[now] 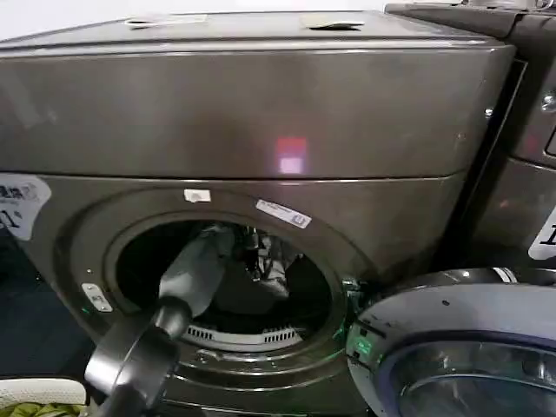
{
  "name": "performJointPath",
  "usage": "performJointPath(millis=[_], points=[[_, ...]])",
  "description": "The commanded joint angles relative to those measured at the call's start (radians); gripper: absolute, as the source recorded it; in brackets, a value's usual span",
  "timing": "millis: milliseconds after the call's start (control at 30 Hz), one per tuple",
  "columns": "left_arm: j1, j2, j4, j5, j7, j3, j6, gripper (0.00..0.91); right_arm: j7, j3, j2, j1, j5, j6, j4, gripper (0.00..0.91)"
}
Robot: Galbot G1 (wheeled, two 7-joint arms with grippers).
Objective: Grasp the clothes from the dryer.
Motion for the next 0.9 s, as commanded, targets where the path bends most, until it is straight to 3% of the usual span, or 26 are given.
performJointPath(millis=[33,67,200,433,667,900], points=[[0.003,-0.003,0.015,-0.009,0.000,0.033,0.005,0.034,0.000,-0.002,-0.002,0.005,-0.002,0.001,0.001,0.907],[0.003,-0.003,0.016,-0.014,0.003,0.033,0.002,0.000,-0.001,-0.005,-0.002,0.007,-0.003,0.001,0.002,0.907],[0.008,-0.004,0.011,-0.062,-0.002,0.027,-0.012,0.000,-0.001,-0.013,0.001,0.015,-0.006,0.003,0.004,0.907],[0.034,-0.025,-0.059,-0.187,-0.093,-0.160,0.026,0.000,-0.001,-0.036,0.004,0.030,-0.016,0.004,0.013,0.907],[0.149,-0.017,-0.226,-0.438,-0.496,-0.313,-0.007,0.000,-0.005,-0.052,0.013,0.044,-0.020,0.010,0.019,0.907],[0.311,-0.016,-0.544,-0.708,-0.666,-0.342,-0.017,0.000,-0.005,-0.070,0.015,0.053,-0.020,0.011,0.036,0.907]])
